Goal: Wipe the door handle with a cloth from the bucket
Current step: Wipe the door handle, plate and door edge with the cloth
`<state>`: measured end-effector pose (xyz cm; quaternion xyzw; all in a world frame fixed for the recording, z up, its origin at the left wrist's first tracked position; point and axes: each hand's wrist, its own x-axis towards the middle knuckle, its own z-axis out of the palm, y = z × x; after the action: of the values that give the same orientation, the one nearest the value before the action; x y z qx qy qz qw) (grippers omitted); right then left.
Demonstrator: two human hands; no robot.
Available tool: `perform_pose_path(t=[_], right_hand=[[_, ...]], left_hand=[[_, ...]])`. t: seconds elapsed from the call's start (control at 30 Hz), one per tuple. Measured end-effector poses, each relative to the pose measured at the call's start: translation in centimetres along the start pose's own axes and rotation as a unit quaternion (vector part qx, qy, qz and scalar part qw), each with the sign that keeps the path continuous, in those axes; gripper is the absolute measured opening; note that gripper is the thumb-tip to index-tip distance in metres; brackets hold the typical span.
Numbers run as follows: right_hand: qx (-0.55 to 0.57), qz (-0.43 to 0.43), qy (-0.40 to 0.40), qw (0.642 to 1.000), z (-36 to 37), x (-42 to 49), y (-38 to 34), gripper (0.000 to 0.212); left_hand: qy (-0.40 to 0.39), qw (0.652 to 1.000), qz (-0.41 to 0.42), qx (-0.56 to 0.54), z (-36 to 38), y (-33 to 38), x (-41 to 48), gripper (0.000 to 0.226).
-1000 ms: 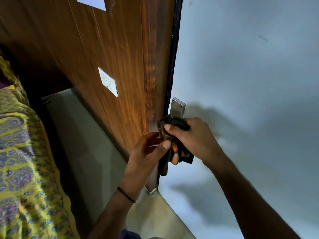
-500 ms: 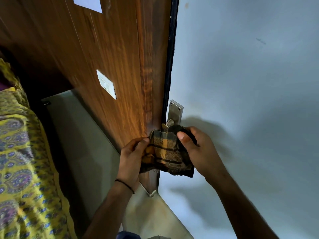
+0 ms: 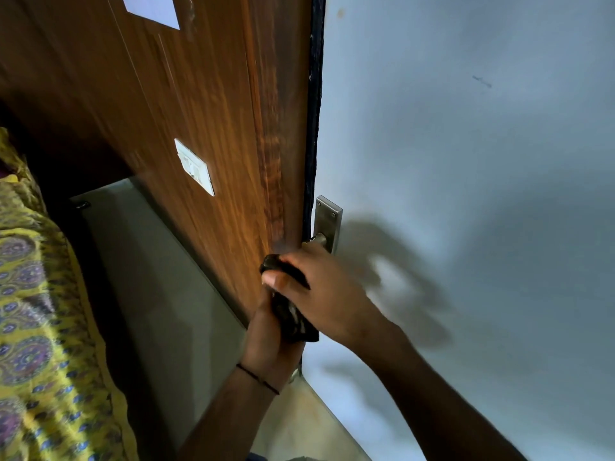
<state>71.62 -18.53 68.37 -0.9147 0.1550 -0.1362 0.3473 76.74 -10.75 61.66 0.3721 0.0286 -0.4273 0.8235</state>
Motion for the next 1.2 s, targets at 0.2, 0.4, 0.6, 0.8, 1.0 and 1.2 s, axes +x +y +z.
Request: perform_pose_path(t=[0.2, 0.4, 0.6, 0.8, 1.0, 1.2], right_hand=[[-0.091, 0.106, 0.253, 0.957, -3.2, -3.6, 4.4, 0.028], [-0.062, 0.152, 0.215, 0.963, -0.5, -5.4, 6.8, 0.041], [-0.039, 0.139, 0.242, 0.96, 0.1, -6.0, 7.4, 0.033], [-0.043, 0.113, 0.249, 0.961, 0.1, -5.7, 7.8, 0.026], [0.147, 0.207, 0.231, 0.939, -0.3, -6.6, 7.1, 0.053], [0.214, 0.212, 0.266, 0.916, 0.0, -6.7, 6.8, 0.064]], left_hand=[[0.028, 0.997, -0.001, 0.065, 2.5, -1.1, 3.6, 0.038], [0.133, 0.956, 0.076, 0.251, 7.6, -1.4, 6.2, 0.035], [0.197, 0.93, 0.1, 0.295, 8.3, -1.4, 6.4, 0.039], [0.216, 0.947, 0.045, 0.231, 8.8, 0.0, 6.0, 0.048], [0.241, 0.906, 0.12, 0.327, 8.7, -1.6, 4.8, 0.041], [0.239, 0.884, 0.114, 0.385, 9.0, -3.6, 5.3, 0.045]])
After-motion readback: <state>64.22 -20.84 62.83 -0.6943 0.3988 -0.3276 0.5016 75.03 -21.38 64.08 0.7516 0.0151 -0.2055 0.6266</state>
